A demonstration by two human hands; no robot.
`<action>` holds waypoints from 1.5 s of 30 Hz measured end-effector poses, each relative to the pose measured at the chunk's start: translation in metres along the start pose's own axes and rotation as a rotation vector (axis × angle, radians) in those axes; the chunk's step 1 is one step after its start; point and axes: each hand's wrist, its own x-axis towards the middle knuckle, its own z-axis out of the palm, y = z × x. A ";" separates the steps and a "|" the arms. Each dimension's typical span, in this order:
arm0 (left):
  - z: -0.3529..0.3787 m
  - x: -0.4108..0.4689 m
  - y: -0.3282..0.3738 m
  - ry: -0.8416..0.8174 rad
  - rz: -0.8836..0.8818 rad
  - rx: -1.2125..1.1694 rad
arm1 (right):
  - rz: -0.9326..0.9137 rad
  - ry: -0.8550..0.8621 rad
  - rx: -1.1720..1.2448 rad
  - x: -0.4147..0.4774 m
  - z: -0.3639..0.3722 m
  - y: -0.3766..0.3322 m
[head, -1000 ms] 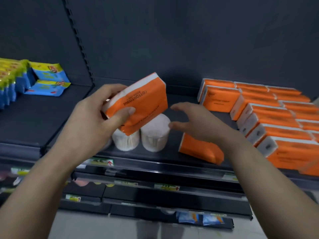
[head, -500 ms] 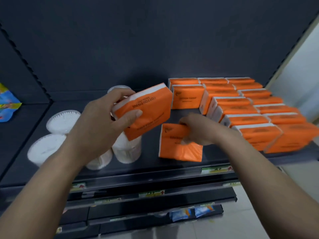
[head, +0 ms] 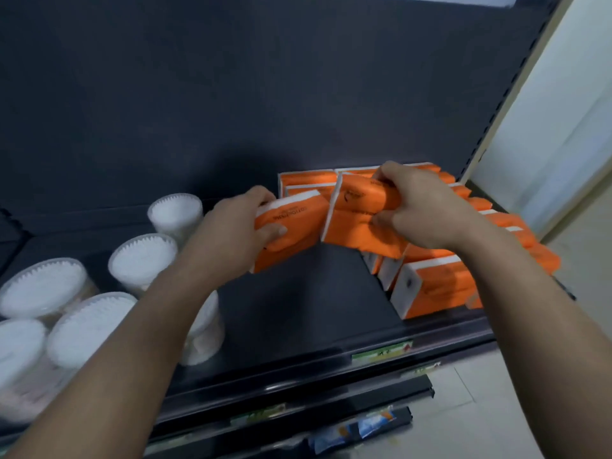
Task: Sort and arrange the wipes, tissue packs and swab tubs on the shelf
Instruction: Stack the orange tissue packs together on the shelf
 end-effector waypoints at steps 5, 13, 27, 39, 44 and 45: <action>0.022 0.034 0.011 -0.032 -0.167 0.041 | -0.030 -0.008 0.116 0.021 -0.013 0.025; 0.055 0.071 0.010 -0.142 -0.212 0.091 | -0.127 -0.036 0.262 0.055 -0.030 0.054; 0.062 0.066 0.001 0.386 -0.243 -0.064 | -0.293 -0.140 0.245 0.059 0.005 0.036; 0.025 0.031 -0.002 0.263 -0.075 -0.030 | -0.236 -0.274 -0.221 0.050 0.062 0.008; 0.016 0.020 -0.004 0.186 -0.031 -0.054 | -0.166 -0.212 -0.298 0.045 0.070 0.002; 0.014 0.019 -0.004 0.179 -0.025 -0.057 | -0.139 -0.204 -0.283 0.045 0.071 0.000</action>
